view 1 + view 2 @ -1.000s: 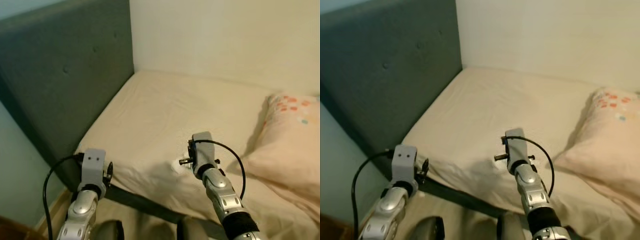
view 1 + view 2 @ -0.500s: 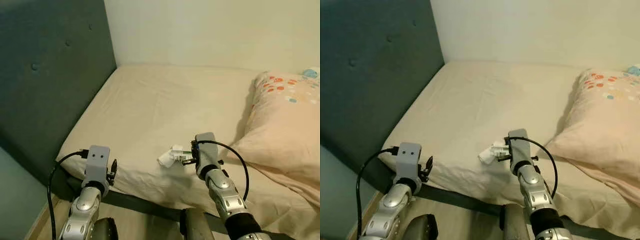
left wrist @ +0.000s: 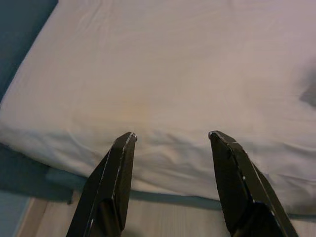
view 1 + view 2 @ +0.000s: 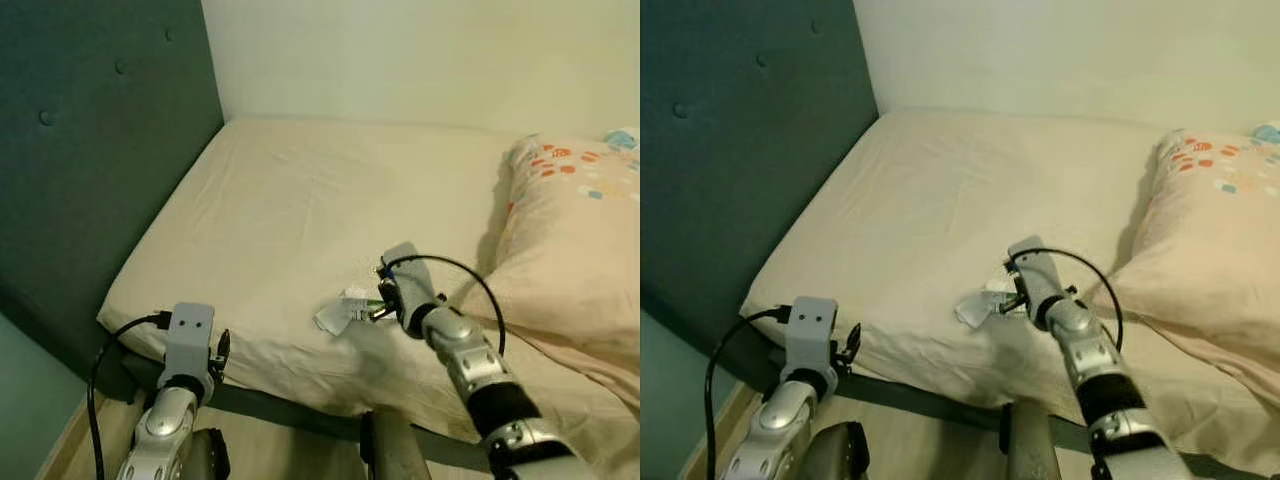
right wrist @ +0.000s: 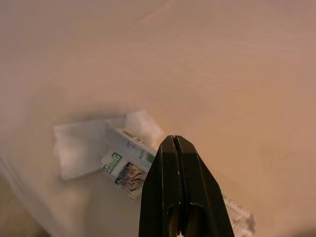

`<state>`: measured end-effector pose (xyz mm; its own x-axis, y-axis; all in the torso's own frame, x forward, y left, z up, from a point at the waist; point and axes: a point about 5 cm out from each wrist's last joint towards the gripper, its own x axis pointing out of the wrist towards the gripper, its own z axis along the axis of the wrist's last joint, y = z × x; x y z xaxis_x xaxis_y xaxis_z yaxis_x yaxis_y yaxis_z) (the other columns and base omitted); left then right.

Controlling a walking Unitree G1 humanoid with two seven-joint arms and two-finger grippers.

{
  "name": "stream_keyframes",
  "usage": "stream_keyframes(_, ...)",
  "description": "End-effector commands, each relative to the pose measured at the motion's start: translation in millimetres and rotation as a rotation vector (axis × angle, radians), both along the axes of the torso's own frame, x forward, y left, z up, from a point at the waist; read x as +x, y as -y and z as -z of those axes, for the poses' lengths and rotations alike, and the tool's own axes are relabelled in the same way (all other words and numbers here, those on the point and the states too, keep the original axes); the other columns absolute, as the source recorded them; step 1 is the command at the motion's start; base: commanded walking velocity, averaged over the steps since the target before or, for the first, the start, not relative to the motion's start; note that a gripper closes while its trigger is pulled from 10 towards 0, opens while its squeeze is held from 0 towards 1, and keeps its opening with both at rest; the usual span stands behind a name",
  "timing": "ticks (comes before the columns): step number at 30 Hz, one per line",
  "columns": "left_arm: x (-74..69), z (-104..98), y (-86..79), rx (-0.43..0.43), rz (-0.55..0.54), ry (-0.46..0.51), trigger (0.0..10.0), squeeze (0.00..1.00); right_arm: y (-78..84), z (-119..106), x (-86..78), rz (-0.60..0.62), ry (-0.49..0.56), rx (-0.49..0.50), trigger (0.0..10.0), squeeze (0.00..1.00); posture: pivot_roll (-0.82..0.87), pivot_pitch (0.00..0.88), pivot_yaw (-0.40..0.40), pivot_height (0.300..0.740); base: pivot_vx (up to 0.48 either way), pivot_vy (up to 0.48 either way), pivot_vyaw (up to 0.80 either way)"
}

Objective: Clean up the room

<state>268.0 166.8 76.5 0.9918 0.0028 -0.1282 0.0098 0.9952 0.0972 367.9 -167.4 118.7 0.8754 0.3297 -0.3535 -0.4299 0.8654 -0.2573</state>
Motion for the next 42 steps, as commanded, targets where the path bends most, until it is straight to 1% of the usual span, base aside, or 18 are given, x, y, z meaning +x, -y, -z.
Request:
stream_keyframes(1,-4.6,2.1,2.2,0.012,0.022,-0.009,10.0,0.0,2.4,6.7,-0.7,-0.029,-0.063,-0.01,10.0,0.0,-0.09,0.177,-0.055,0.543,0.0,0.0,0.0)
stream_keyframes(5,-6.6,-1.6,3.4,-0.001,0.034,0.0,10.0,0.0,7.8,-0.9,4.9,-0.051,-0.078,-0.022,10.0,0.0,-0.09,0.184,-0.053,0.543,0.0,0.0,0.0)
stream_keyframes(6,-7.3,-3.0,3.6,-0.002,0.041,0.0,10.0,0.0,10.3,-4.0,6.9,-0.058,-0.087,-0.026,10.0,0.02,-0.09,0.192,-0.051,0.543,0.0,0.0,0.0)
stream_keyframes(7,-8.1,-4.5,3.7,-0.005,0.052,0.001,10.0,0.0,13.2,-8.7,9.5,-0.068,-0.101,-0.018,10.0,1.0,-0.09,0.198,-0.048,0.543,0.0,0.0,0.0)
stream_keyframes(11,-9.3,-5.0,4.5,-0.005,0.066,-0.002,10.0,0.0,17.5,-14.5,11.6,-0.092,-0.125,-0.002,10.0,1.0,-0.08,0.206,-0.046,0.543,0.0,0.0,0.0)
stream_keyframes(17,-11.9,-7.6,5.9,-0.01,0.081,-0.009,10.0,0.0,26.1,-21.3,14.0,-0.138,-0.164,-0.049,10.0,1.0,-0.08,0.221,-0.04,0.543,0.0,0.0,0.0)
stream_keyframes(19,-12.9,-8.2,6.0,-0.009,0.094,-0.016,10.0,0.0,28.0,-19.0,12.1,-0.184,-0.216,-0.082,10.0,1.0,-0.07,0.23,-0.033,0.543,0.0,0.0,0.0)
stream_keyframes(20,-12.9,-8.2,6.0,-0.009,0.094,-0.016,10.0,0.0,28.0,-19.0,12.1,-0.184,-0.216,-0.082,10.0,1.0,-0.07,0.23,-0.033,0.543,0.0,0.0,0.0)
stream_keyframes(21,-13.7,-9.1,6.0,-0.01,0.106,-0.019,10.0,0.0,31.5,-17.7,9.8,-0.221,-0.274,-0.104,10.0,1.0,-0.07,0.238,-0.027,0.543,0.0,0.0,0.0)
stream_keyframes(22,-13.8,-9.4,6.3,-0.011,0.113,-0.021,10.0,0.0,34.1,-18.7,9.3,-0.23,-0.293,-0.114,10.0,1.0,-0.07,0.242,-0.023,0.543,0.0,0.0,0.0)
stream_keyframes(25,-14.0,-9.6,7.0,-0.013,0.124,-0.023,10.0,0.0,37.6,-20.8,8.5,-0.25,-0.317,-0.126,10.0,1.0,-0.07,0.245,-0.021,0.543,0.0,0.0,0.0)
stream_keyframes(27,-14.5,-9.8,9.0,-0.015,0.136,-0.025,10.0,0.0,40.7,-22.2,6.9,-0.292,-0.346,-0.161,10.0,1.0,-0.07,0.245,-0.021,0.543,0.0,0.0,0.0)
stream_keyframes(29,-14.6,-9.8,9.5,-0.015,0.137,-0.024,10.0,0.0,41.5,-22.1,6.5,-0.3,-0.35,-0.177,10.0,1.0,-0.07,0.245,-0.021,0.543,0.0,0.0,0.0)
stream_keyframes(32,-14.9,-11.0,10.3,-0.014,0.14,-0.027,10.0,0.0,47.1,-21.2,6.6,-0.306,-0.337,-0.301,10.0,1.0,-0.07,0.249,-0.015,0.543,0.0,0.0,0.0)
stream_keyframes(34,-15.6,-11.0,10.7,-0.012,0.143,-0.03,10.0,0.0,49.3,-21.5,7.9,-0.296,-0.306,-0.362,10.0,1.0,-0.06,0.253,-0.014,0.543,0.0,0.0,0.0)
stream_keyframes(38,-16.5,-11.1,10.8,-0.011,0.145,-0.034,10.0,0.0,49.8,-20.7,7.8,-0.306,-0.292,-0.391,10.0,1.0,-0.06,0.253,-0.014,0.543,0.0,0.0,0.0)
stream_keyframes(39,-16.8,-10.9,10.6,-0.011,0.145,-0.036,10.0,0.0,49.3,-19.5,7.1,-0.323,-0.287,-0.411,10.0,1.0,-0.06,0.256,-0.013,0.543,0.0,0.0,0.0)
stream_keyframes(42,-17.9,-10.2,9.9,-0.008,0.148,-0.043,10.0,0.0,48.9,-16.2,7.4,-0.332,-0.237,-0.512,10.0,1.0,-0.06,0.261,-0.008,0.543,0.0,0.0,0.0)
